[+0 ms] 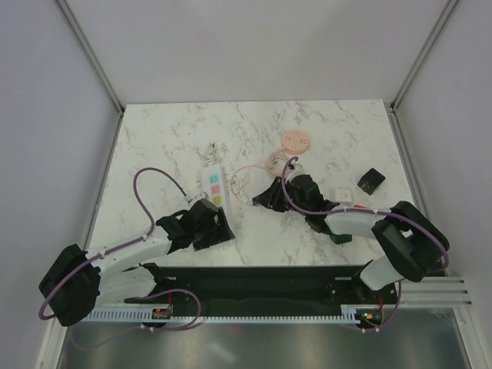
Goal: Pull the plug off the socket
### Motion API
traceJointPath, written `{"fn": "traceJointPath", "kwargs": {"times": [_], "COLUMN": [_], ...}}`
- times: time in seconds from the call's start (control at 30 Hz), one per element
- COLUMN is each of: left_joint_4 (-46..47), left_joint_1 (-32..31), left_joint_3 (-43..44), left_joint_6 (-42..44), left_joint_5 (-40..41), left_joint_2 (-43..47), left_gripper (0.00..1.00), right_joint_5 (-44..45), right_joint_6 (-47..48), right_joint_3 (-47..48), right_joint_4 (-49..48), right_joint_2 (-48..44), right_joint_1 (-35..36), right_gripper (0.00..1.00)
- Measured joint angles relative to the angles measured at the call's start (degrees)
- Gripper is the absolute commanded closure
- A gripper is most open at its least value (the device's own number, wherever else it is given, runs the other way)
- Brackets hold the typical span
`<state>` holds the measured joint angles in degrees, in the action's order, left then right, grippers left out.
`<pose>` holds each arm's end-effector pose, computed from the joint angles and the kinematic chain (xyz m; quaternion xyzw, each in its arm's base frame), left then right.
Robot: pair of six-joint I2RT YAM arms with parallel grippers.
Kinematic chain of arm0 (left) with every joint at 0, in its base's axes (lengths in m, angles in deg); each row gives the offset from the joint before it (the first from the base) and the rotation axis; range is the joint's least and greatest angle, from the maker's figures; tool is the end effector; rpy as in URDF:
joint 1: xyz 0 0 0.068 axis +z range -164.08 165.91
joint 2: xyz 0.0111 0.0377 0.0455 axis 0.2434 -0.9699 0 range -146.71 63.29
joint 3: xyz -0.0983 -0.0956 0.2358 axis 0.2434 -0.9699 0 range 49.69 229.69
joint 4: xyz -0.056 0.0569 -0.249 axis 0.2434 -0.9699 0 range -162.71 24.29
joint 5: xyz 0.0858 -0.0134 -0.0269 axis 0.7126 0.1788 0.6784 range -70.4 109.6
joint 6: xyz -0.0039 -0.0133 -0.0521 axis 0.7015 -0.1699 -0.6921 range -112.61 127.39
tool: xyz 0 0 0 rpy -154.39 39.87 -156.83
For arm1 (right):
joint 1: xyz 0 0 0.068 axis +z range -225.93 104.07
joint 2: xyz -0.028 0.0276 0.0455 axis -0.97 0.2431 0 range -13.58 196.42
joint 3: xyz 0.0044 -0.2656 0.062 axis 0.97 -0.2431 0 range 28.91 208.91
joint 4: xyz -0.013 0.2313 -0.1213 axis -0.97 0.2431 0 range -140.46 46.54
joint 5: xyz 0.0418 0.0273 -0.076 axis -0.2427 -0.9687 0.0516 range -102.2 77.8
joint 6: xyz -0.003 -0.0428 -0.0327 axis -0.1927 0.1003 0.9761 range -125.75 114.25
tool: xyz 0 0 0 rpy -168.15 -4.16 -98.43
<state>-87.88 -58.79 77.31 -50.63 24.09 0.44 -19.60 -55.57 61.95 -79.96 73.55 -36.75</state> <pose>0.1393 -0.1339 0.1638 -0.1221 0.9514 -0.1956 0.2044 0.2285 0.1921 0.1683 0.0431 0.8394 0.4166 0.3465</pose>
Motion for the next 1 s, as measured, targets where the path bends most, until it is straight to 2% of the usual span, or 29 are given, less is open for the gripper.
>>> {"fn": "traceJointPath", "kwargs": {"times": [0.13, 0.3, 0.5, 0.77, 1.0], "left_joint_4": [-3.10, -4.63, -5.38, -5.95, -8.00], "left_joint_1": [1.75, 7.43, 14.01, 16.46, 16.87], "left_joint_3": [0.13, 0.85, 4.22, 9.16, 14.47], "left_joint_6": [0.07, 1.62, 4.94, 8.68, 11.32], "left_joint_5": [1.25, 0.98, -0.15, 1.40, 3.54], "left_joint_2": [0.98, 0.42, -4.55, -11.39, -17.79], "left_gripper": [0.98, 0.98, 0.98, 0.98, 0.98], "right_joint_5": [1.46, 2.75, -1.16, -7.65, -11.47], "right_joint_6": [2.45, 5.79, 8.00, 8.92, 11.34], "right_joint_3": [0.00, 0.02, 0.17, 3.17, 9.97], "right_joint_4": [4.35, 10.08, 13.81, 14.19, 15.15], "right_joint_2": [-3.67, -7.65, -7.98, -1.05, 9.55], "right_joint_1": [-0.42, -1.92, -5.64, -6.45, -7.89], "right_gripper": [1.00, 1.00, 1.00, 0.92, 0.84]}}
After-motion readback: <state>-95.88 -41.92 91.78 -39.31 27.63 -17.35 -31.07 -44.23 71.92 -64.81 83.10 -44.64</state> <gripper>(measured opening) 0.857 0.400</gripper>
